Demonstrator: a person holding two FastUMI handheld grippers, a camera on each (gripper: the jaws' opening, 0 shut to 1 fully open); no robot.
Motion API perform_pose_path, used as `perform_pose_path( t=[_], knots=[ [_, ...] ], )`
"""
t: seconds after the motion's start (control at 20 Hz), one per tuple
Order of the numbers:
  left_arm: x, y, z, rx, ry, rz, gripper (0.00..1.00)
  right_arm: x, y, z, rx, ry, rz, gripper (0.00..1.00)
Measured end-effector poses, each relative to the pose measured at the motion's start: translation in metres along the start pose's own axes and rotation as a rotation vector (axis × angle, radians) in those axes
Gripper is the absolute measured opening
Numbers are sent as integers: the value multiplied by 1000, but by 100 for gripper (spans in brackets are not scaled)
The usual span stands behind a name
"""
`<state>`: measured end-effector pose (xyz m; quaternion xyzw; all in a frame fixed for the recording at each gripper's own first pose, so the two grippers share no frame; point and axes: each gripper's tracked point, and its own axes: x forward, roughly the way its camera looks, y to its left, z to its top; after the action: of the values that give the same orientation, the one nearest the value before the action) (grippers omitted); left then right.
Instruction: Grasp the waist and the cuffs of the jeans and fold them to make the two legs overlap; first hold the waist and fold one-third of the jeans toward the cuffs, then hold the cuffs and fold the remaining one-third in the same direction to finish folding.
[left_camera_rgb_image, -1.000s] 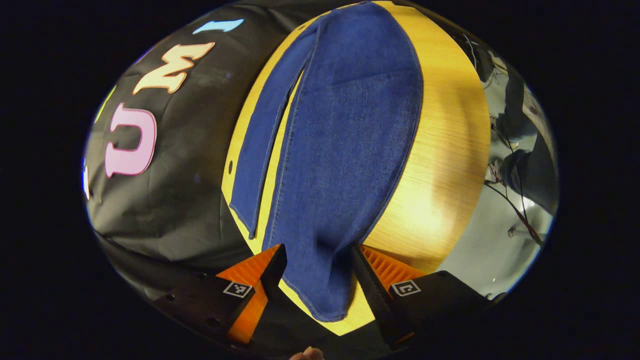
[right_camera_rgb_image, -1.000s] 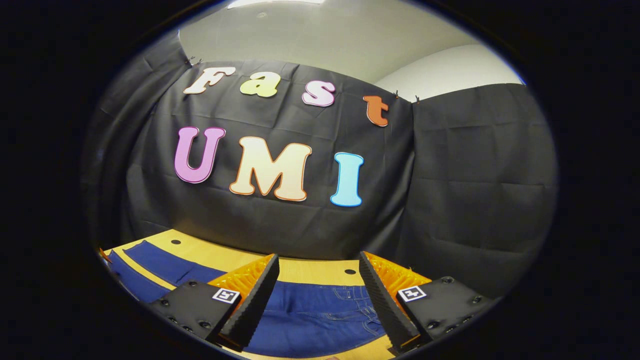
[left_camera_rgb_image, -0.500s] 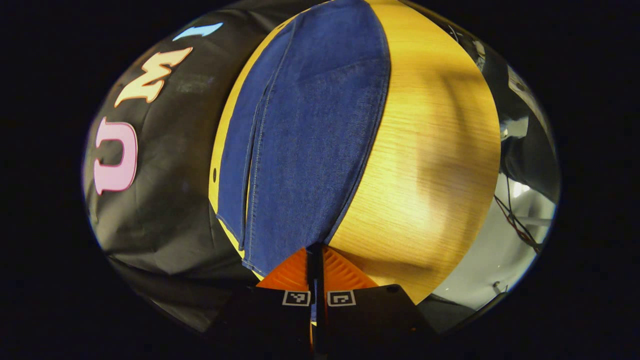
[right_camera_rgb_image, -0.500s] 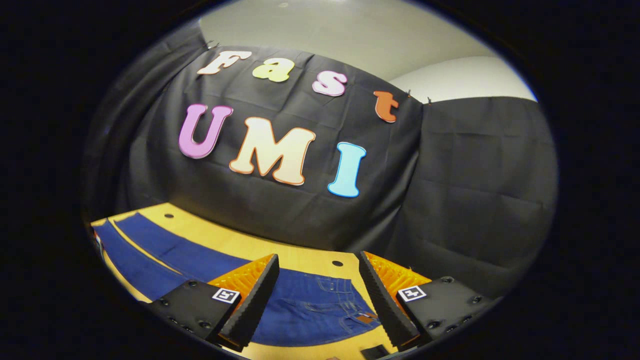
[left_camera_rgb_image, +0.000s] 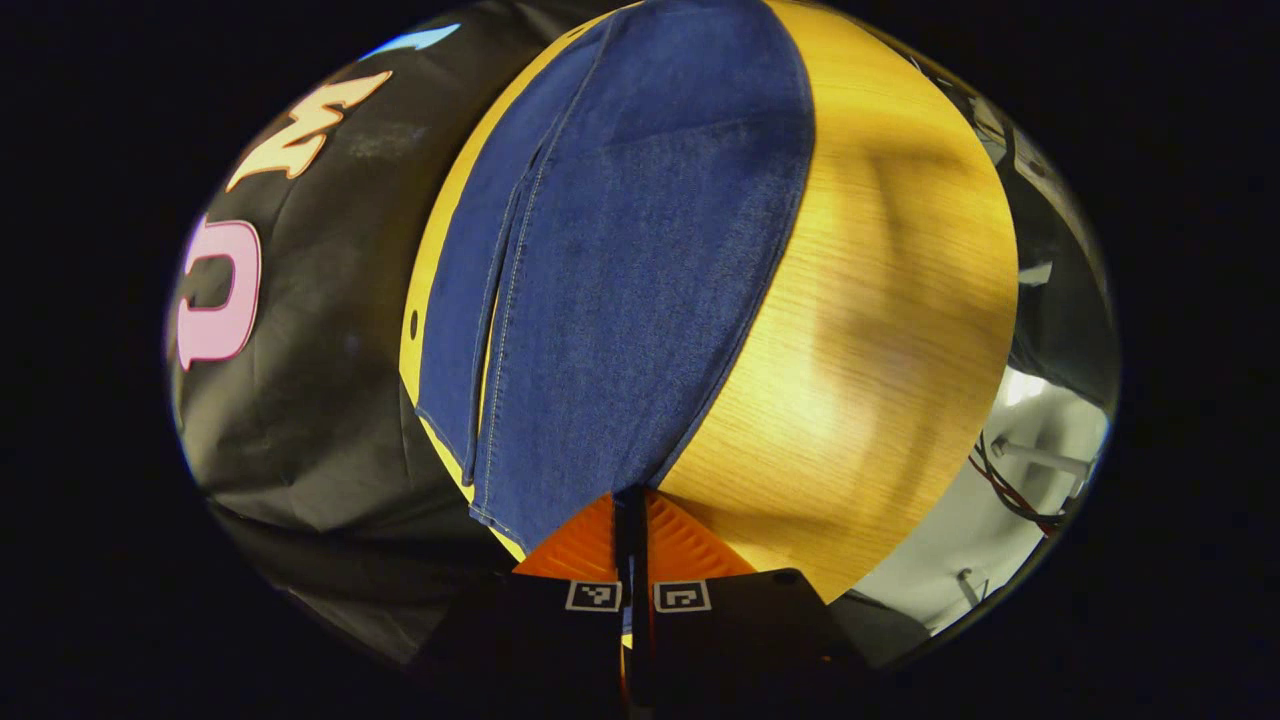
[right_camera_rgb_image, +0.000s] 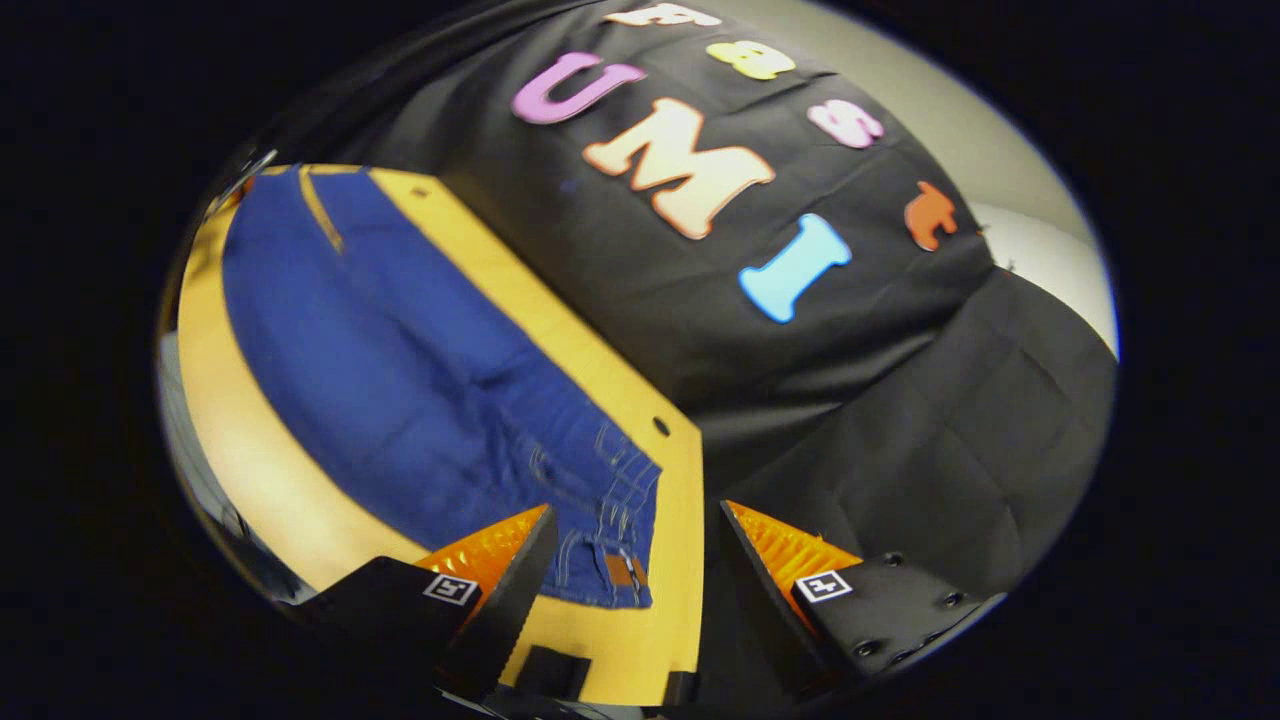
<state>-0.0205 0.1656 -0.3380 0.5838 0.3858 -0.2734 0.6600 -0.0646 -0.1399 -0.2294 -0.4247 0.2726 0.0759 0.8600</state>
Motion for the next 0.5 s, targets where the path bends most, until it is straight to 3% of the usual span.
perform_pose_path(
  t=[0.15, 0.5],
  knots=[
    [-2, 0, 3, 20, 27, -7, 0, 12, 25, -42, -146, 39, 93, 99],
    [-1, 1, 3, 26, 68, -3, 0, 45, 82, -97, -405, 86, 303, 100]
  ],
)
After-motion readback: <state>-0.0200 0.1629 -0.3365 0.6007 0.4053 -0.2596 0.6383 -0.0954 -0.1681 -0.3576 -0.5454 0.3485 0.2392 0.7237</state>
